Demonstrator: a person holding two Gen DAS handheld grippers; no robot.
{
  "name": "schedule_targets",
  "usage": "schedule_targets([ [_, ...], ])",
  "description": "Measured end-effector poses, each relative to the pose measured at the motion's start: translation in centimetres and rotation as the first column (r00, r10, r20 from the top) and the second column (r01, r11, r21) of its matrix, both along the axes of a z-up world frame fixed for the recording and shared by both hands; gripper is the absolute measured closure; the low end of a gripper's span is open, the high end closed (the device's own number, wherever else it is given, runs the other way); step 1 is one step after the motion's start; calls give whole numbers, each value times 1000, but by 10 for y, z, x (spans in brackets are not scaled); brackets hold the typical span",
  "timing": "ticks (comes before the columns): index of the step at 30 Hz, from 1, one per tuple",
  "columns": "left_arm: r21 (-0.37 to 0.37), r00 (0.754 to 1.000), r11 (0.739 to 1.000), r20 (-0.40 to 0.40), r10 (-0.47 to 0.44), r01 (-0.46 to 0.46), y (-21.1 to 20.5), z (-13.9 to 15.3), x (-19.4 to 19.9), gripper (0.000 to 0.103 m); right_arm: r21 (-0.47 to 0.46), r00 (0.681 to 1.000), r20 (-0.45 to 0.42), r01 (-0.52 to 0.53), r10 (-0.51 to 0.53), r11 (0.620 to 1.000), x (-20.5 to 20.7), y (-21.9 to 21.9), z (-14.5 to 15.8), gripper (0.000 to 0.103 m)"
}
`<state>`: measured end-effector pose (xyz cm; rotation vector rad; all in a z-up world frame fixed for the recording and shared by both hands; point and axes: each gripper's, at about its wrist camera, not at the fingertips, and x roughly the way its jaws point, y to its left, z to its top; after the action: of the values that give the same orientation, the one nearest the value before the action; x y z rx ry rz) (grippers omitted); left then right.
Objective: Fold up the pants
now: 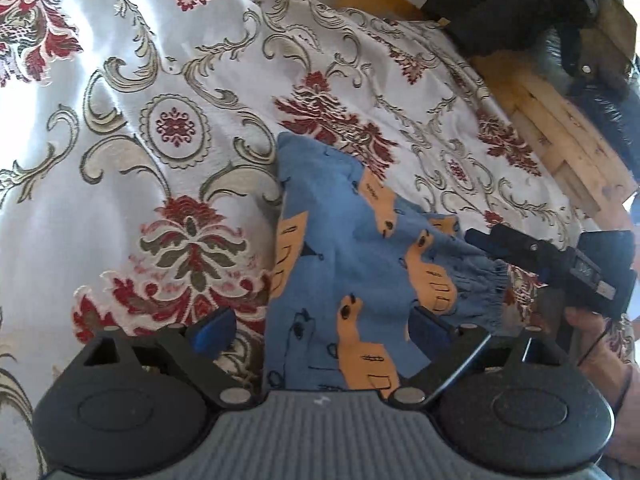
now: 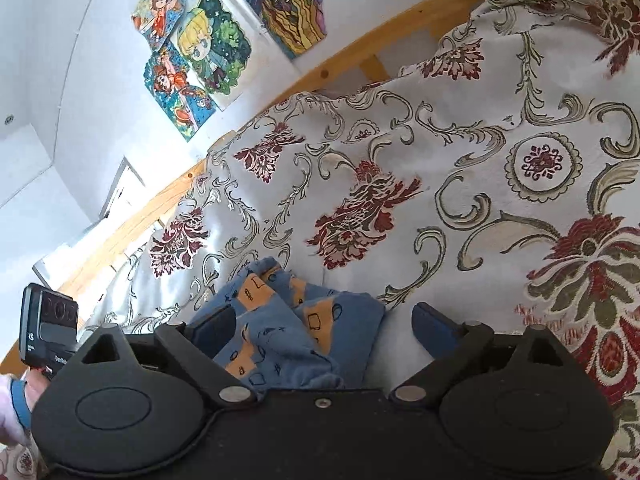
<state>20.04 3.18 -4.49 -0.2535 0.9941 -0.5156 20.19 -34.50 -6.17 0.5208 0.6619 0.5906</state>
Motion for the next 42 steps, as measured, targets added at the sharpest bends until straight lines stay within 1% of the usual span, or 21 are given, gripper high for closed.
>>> schedule_targets([
  [4,-1,1000,1000,-18,0,0,2,-3,-1,18,8,1000,-8,-28,28,1000,-1,9,-4,21],
  [6,-1,1000,1000,-20,11,-11,4,-5,-2,23,-14,999,-21,-35,35,999,-1,16,-8,24],
  [7,3,1000,1000,-21,16,-16,5,-5,-3,25,-27,999,-26,-25,25,999,-1,18,-10,27],
  [9,7,1000,1000,-19,19,-19,7,-6,-6,27,-2,999,-40,2,-2,1000,-2,14,-13,32],
  [11,21,1000,999,-16,25,-24,7,-6,-8,31,46,997,-71,38,-34,998,-1,6,-17,44],
  [13,41,999,999,-12,30,-29,6,-6,-10,35,47,994,-92,65,-61,997,-2,3,-19,51],
  [16,63,1000,998,-10,29,-28,5,-5,-11,38,-7,995,-79,54,-54,999,-5,12,-16,51],
  [17,72,999,997,-10,31,-31,4,-4,-11,39,-30,996,-75,52,-54,998,-5,16,-15,52],
  [18,84,999,996,-10,34,-33,3,-4,-11,40,-46,995,-77,57,-60,997,-5,18,-14,56],
  [20,111,999,993,-8,39,-38,0,-2,-12,42,-45,992,-97,80,-84,996,-6,17,-15,73],
  [22,143,999,989,-1,43,-42,-5,-1,-14,46,-22,989,-105,99,-101,995,-9,17,-17,78],
  [23,162,999,986,7,38,-39,-8,0,-15,47,-27,990,-96,103,-106,994,-11,18,-16,79],
  [24,177,999,984,13,32,-33,-11,0,-16,52,-38,990,-87,104,-107,994,-12,20,-15,80],
  [27,198,999,980,21,27,-30,-17,3,-19,59,-42,990,-81,108,-112,993,-13,21,-12,81],
  [32,216,999,976,27,24,-29,-22,4,-20,64,-41,990,-77,113,-116,993,-14,20,-10,82],
  [37,218,999,975,35,32,-39,-22,8,-23,76,-54,992,-50,112,-115,992,-17,21,-2,82],
  [42,250,999,968,48,23,-34,-30,14,-25,81,-69,993,-18,114,-116,991,-21,23,6,84],
])
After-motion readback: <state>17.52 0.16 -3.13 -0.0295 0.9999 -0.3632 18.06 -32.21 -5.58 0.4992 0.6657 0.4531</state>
